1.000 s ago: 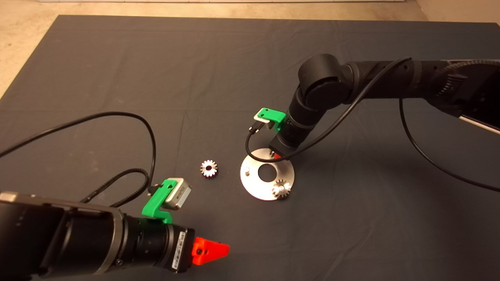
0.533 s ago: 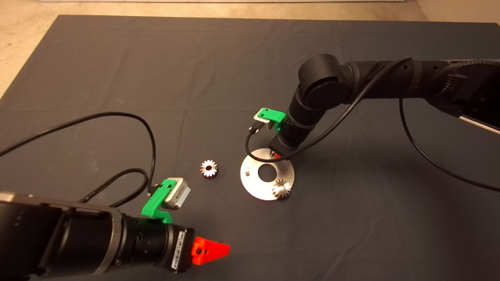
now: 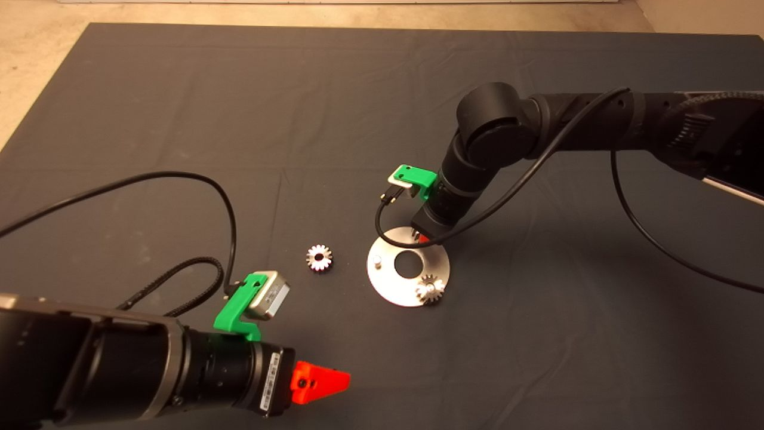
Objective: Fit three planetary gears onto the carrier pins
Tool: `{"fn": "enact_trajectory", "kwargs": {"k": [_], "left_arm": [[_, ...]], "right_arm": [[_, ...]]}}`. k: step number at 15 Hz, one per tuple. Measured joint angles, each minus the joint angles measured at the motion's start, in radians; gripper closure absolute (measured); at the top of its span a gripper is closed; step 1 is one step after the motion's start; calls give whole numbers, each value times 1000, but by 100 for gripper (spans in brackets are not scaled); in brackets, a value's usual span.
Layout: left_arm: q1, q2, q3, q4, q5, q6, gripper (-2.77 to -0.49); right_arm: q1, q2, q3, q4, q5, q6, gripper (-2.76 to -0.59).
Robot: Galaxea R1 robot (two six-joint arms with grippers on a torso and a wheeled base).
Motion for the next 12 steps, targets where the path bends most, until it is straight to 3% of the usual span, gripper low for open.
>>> {"fn": "enact_trajectory", "kwargs": {"k": [12], "left_arm": [[0,-3,0,0,0,0,-276]], "right_arm": [[0,0,4,-4,-12,-4,-94]]}}
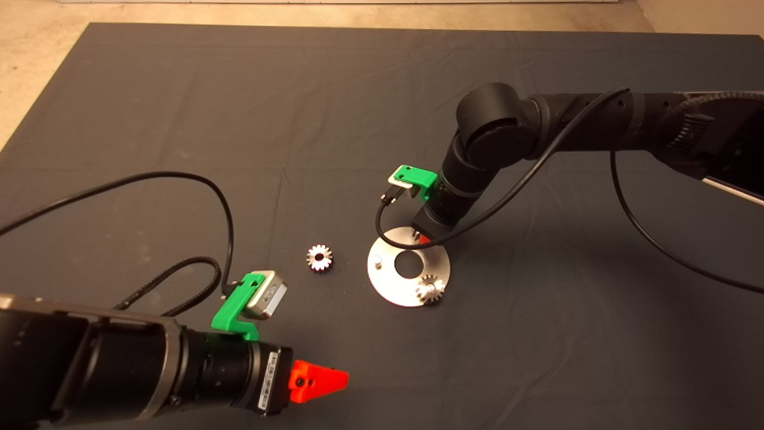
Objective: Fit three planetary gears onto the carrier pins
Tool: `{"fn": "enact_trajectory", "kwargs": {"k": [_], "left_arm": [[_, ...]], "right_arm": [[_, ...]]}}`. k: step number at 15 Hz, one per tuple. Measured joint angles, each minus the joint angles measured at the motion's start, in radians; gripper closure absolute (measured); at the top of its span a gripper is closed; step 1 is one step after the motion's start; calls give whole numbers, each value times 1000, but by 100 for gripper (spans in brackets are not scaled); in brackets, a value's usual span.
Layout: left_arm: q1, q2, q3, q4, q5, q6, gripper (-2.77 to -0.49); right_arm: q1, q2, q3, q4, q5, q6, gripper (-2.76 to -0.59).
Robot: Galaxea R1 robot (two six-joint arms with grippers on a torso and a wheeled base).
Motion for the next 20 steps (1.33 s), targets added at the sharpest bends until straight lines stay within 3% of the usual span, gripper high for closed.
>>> {"fn": "enact_trajectory", "kwargs": {"k": [7,10,12,16,20], "left_arm": [[0,-5,0,0,0,0,-276],[0,-25,0,0,-27,0,-276],[0,-41,0,0,-36,0,-276],[0,-45,0,0,-42,0,-276],[0,-43,0,0,-42,0,-276]], "right_arm": [[0,0,1,-1,-10,-1,-94],[-1,0,11,-8,-13,-1,-94],[-3,-3,25,-22,-25,-1,-94],[-28,-25,32,-37,-30,-2,-94],[-30,-36,37,-37,-34,-2,-94]]}}
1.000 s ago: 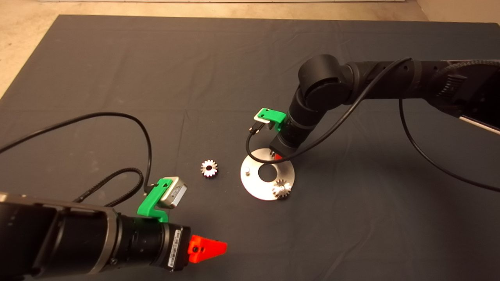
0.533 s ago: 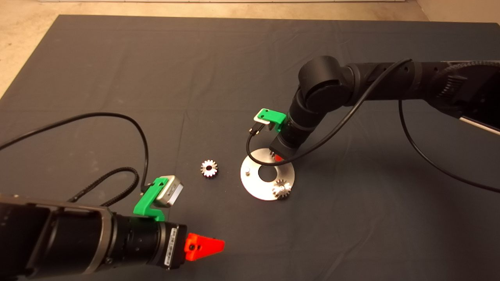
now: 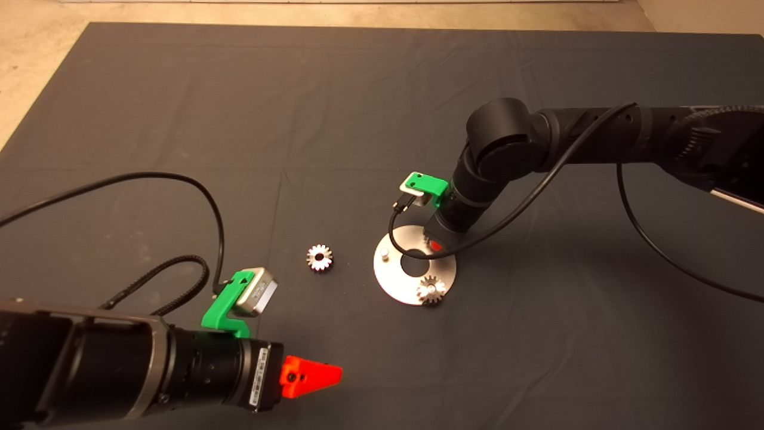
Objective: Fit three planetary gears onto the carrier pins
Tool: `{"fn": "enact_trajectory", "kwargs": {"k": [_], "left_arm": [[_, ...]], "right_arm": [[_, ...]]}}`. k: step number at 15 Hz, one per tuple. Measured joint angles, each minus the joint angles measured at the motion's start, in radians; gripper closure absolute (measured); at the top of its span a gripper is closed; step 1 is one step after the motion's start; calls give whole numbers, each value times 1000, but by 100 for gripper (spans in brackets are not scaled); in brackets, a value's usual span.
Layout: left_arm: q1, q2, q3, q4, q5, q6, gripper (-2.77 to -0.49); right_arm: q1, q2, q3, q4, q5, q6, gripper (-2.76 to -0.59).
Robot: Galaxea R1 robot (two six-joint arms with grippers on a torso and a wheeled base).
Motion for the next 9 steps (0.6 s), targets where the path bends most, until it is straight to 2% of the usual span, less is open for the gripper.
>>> {"fn": "enact_trajectory", "kwargs": {"k": [7,9], "left_arm": [[0,0,0,0,0,0,-276],[0,0,0,0,0,0,-276]], "right_arm": [[0,1,0,0,1,0,-95],[0,1,0,0,1,0,-103]]}}
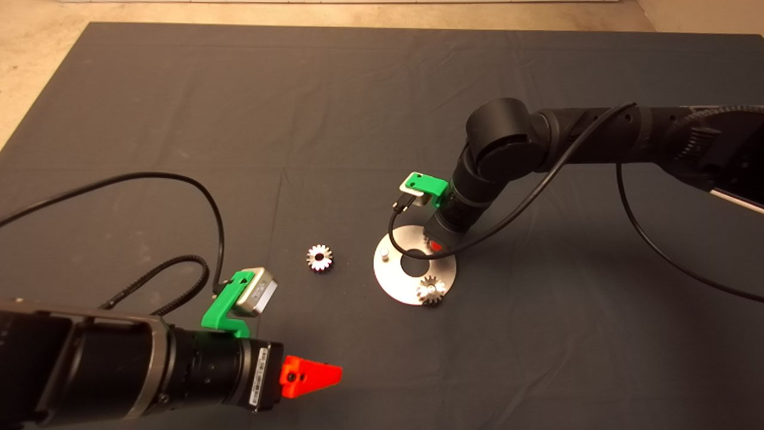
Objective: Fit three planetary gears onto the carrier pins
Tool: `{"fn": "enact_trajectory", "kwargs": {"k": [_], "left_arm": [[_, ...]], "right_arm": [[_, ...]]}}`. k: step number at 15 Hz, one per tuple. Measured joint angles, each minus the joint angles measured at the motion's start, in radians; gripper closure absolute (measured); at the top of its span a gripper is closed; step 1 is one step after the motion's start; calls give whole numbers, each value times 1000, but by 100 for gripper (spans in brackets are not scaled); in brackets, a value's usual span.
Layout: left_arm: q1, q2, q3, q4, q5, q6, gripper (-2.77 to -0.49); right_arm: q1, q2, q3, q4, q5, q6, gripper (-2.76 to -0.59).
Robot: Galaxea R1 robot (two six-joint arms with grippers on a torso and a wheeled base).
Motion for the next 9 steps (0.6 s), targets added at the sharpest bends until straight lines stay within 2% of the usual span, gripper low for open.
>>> {"fn": "enact_trajectory", "kwargs": {"k": [2,6,9], "left_arm": [[0,0,0,0,0,0,-276],[0,0,0,0,0,0,-276],[0,0,0,0,0,0,-276]], "right_arm": [[0,0,0,0,0,0,-104],[5,0,0,-1,0,0,-128],[7,-1,-1,-1,4,2,-129]]}}
